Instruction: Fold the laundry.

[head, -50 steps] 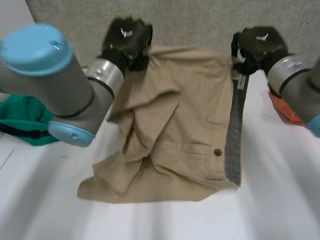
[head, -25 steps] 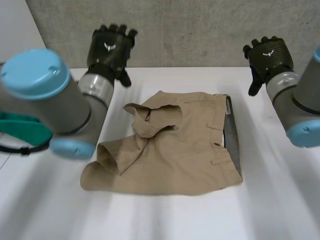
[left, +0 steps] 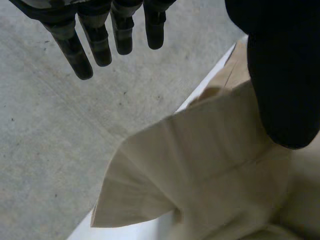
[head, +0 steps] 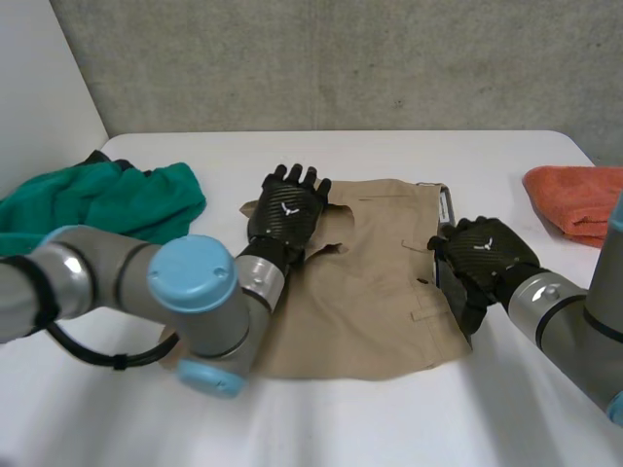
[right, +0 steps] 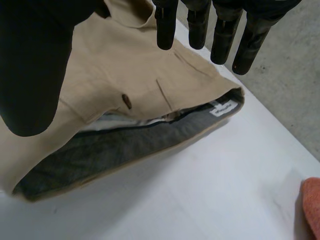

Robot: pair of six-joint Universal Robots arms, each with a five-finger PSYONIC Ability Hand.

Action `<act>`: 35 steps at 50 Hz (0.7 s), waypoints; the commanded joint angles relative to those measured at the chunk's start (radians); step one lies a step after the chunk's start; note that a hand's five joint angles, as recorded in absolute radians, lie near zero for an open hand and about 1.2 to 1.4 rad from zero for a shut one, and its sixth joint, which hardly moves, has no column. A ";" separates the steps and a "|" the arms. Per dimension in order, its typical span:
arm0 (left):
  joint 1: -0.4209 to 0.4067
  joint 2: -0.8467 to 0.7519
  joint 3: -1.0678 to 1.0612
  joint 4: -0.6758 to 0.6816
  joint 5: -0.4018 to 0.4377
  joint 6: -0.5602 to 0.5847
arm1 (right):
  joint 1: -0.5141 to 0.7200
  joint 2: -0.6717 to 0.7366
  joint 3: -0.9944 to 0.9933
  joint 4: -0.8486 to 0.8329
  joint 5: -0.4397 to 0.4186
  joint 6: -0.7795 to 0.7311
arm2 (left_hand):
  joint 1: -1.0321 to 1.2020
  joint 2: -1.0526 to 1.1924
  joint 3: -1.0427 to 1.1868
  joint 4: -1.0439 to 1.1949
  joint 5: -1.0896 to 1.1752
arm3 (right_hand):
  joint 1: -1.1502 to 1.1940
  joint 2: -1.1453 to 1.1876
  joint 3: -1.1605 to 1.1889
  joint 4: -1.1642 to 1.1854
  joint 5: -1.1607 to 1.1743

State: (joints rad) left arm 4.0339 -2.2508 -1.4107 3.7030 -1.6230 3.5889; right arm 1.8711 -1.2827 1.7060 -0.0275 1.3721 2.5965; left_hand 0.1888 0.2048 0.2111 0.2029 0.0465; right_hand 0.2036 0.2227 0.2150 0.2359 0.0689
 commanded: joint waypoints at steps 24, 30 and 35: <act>0.228 -0.076 0.191 0.032 -0.035 0.126 | 0.071 -0.009 0.136 -0.032 0.005 0.002 | -0.013 -0.029 -0.036 -0.028 -0.046 | 0.210 0.191 0.199 0.178 0.170; 0.218 0.115 -0.025 -0.027 -0.041 0.107 | 0.059 -0.030 0.161 -0.032 -0.002 0.001 | -0.011 -0.027 -0.033 -0.025 -0.043 | 0.295 0.276 0.284 0.263 0.256; 0.203 0.276 -0.198 -0.095 -0.028 0.067 | 0.051 -0.041 0.191 -0.032 -0.008 -0.001 | 0.010 -0.006 -0.012 -0.004 -0.022 | 0.383 0.364 0.371 0.351 0.343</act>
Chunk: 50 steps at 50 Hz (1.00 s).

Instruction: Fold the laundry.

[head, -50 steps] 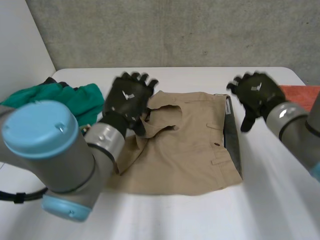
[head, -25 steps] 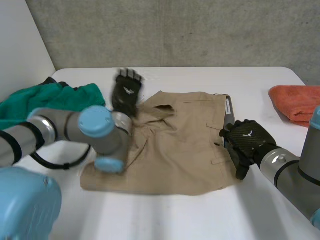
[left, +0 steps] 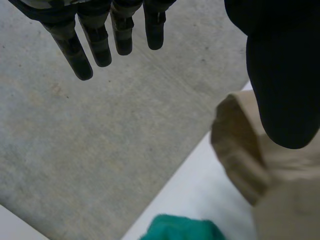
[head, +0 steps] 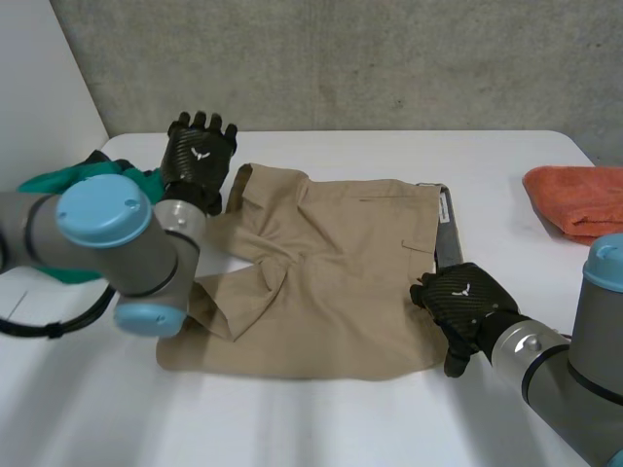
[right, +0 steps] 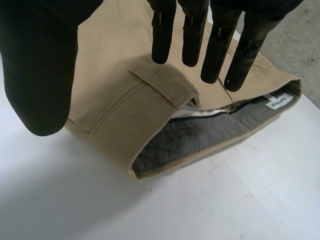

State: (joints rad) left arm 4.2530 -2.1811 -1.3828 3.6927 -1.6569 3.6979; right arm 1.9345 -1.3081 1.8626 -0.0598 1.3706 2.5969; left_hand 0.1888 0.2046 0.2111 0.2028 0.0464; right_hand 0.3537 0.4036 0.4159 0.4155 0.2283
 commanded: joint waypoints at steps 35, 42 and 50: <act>0.027 0.325 -0.538 -0.375 0.255 -0.151 | -0.011 -0.091 0.119 0.008 -0.081 -0.029 | 0.498 0.482 0.475 0.484 0.465 | 0.603 0.553 0.541 0.541 0.554; 0.076 0.231 -0.388 -0.370 0.146 -0.154 | -0.012 -0.091 0.124 0.001 -0.081 -0.029 | 0.307 0.291 0.285 0.293 0.275 | 0.603 0.553 0.541 0.541 0.554; 0.142 0.121 -0.243 -0.385 -0.076 -0.156 | -0.011 -0.089 0.125 0.001 -0.084 -0.029 | 0.007 -0.009 -0.015 -0.007 -0.025 | 0.597 0.547 0.535 0.536 0.548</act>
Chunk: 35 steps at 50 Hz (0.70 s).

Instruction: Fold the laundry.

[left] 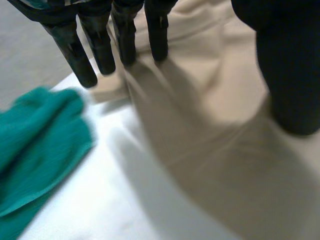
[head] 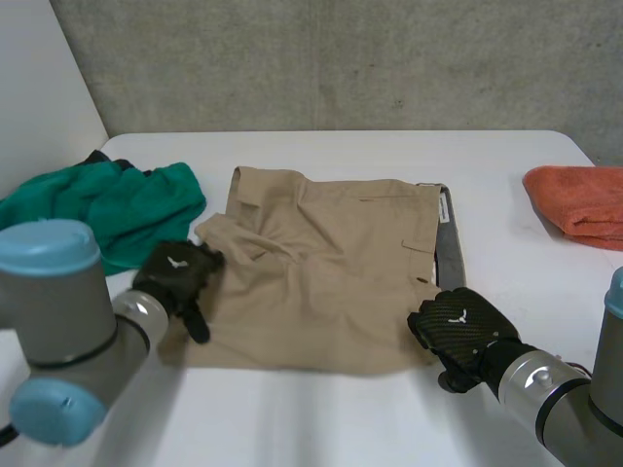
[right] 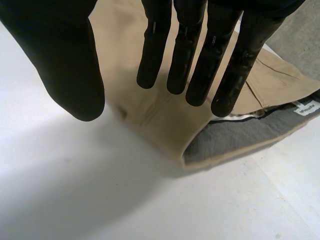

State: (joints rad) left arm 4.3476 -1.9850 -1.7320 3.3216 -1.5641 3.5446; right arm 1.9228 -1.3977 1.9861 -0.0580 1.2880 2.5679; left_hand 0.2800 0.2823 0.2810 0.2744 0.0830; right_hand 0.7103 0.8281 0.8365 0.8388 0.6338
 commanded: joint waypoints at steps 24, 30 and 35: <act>-0.029 0.258 -0.182 -0.010 -0.034 0.008 | 0.001 -0.009 0.006 -0.062 0.005 0.023 | -0.037 -0.039 -0.038 -0.032 -0.015 | 0.094 -0.024 -0.032 -0.034 -0.004; -0.017 0.272 -0.222 -0.013 -0.036 0.013 | 0.004 -0.001 0.005 -0.063 0.001 0.023 | 0.042 0.040 0.041 0.047 0.064 | 0.094 -0.024 -0.032 -0.034 -0.004; 0.010 0.268 -0.244 -0.013 -0.037 0.013 | 0.010 0.075 0.000 -0.107 -0.015 0.021 | 0.095 0.093 0.094 0.101 0.117 | -0.061 -0.179 -0.187 -0.189 -0.159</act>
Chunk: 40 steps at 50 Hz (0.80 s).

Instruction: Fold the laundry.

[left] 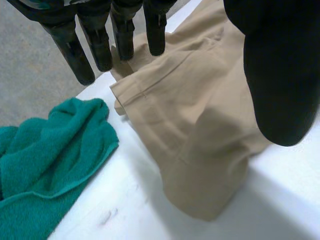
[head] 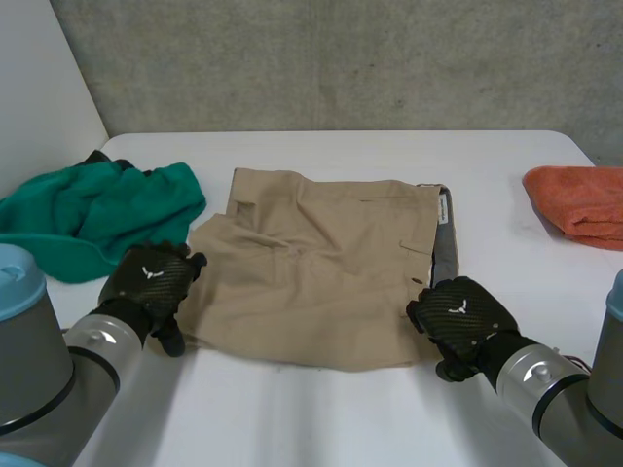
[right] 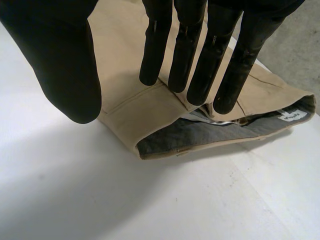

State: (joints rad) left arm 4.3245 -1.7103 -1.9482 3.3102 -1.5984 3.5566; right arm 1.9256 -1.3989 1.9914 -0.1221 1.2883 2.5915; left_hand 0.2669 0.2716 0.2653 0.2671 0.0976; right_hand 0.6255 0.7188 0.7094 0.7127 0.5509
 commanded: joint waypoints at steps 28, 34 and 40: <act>0.030 -0.178 0.011 0.062 0.000 -0.001 | 0.009 0.244 -0.103 -0.169 0.000 -0.021 | 0.434 0.429 0.436 0.434 0.429 | 0.138 0.044 0.054 0.050 0.038; 0.021 -0.178 0.011 0.068 0.000 -0.001 | 0.009 0.267 -0.143 -0.171 0.006 -0.022 | 0.484 0.479 0.485 0.483 0.478 | 0.179 0.085 0.095 0.092 0.079; 0.018 -0.178 0.011 0.071 0.002 -0.001 | 0.009 0.288 -0.181 -0.182 0.019 -0.022 | 0.560 0.555 0.562 0.560 0.555 | 0.237 0.144 0.153 0.150 0.137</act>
State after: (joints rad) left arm 4.3457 -1.8899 -1.9370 3.3776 -1.5983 3.5558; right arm 1.9343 -1.1311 1.8471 -0.2935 1.2962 2.5700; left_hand 0.6707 0.6641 0.6643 0.6647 0.4859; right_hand 0.6060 0.6398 0.7079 0.7041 0.5034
